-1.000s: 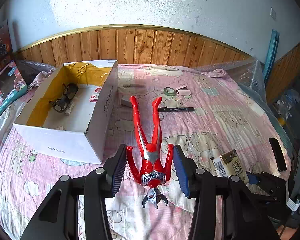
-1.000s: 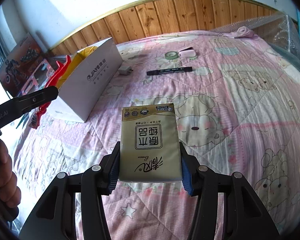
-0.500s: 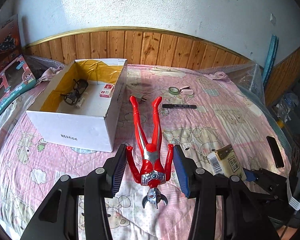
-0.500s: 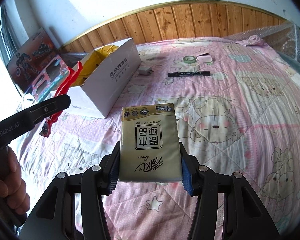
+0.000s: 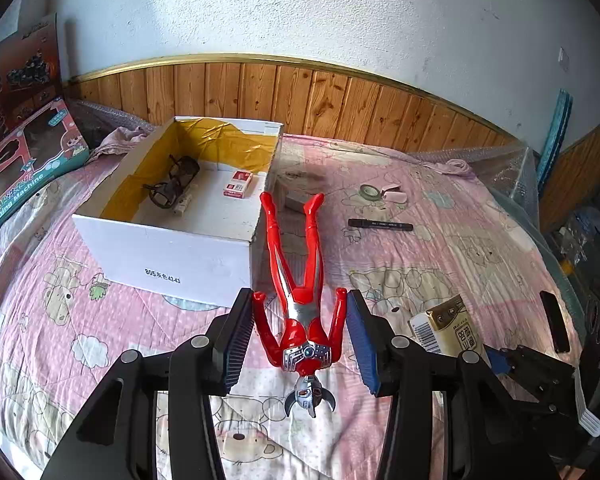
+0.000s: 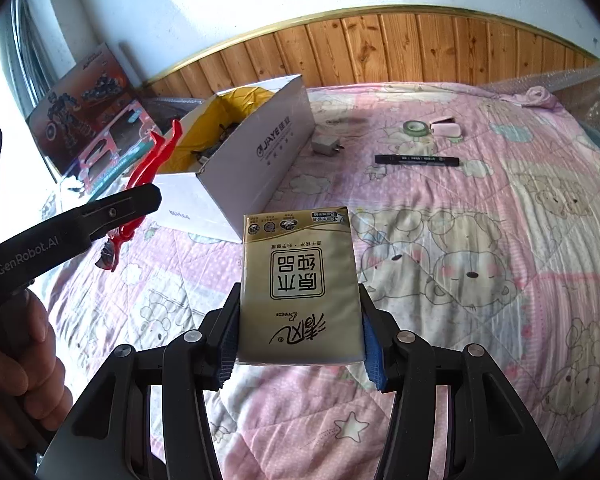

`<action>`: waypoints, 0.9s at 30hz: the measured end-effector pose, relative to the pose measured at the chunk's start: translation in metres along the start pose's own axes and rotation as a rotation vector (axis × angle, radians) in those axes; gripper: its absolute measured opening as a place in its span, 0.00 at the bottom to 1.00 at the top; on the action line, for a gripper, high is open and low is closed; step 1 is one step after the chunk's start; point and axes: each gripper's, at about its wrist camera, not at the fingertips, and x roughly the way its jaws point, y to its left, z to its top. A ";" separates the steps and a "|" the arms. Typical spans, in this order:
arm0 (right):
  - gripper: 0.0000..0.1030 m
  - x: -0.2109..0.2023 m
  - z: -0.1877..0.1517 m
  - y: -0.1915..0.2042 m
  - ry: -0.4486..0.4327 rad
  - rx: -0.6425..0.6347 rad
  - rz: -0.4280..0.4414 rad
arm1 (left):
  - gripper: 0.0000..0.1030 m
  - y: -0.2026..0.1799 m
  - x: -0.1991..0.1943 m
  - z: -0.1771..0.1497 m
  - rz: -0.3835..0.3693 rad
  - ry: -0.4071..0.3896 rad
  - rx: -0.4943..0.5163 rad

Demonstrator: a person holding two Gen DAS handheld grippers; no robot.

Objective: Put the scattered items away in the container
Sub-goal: 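Carry the red figure with the left tool while the right tool carries the tissue pack to the box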

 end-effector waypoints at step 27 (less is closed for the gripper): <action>0.52 0.042 0.101 0.063 -0.019 -0.141 0.056 | 0.46 0.072 0.031 0.049 0.033 0.003 -0.132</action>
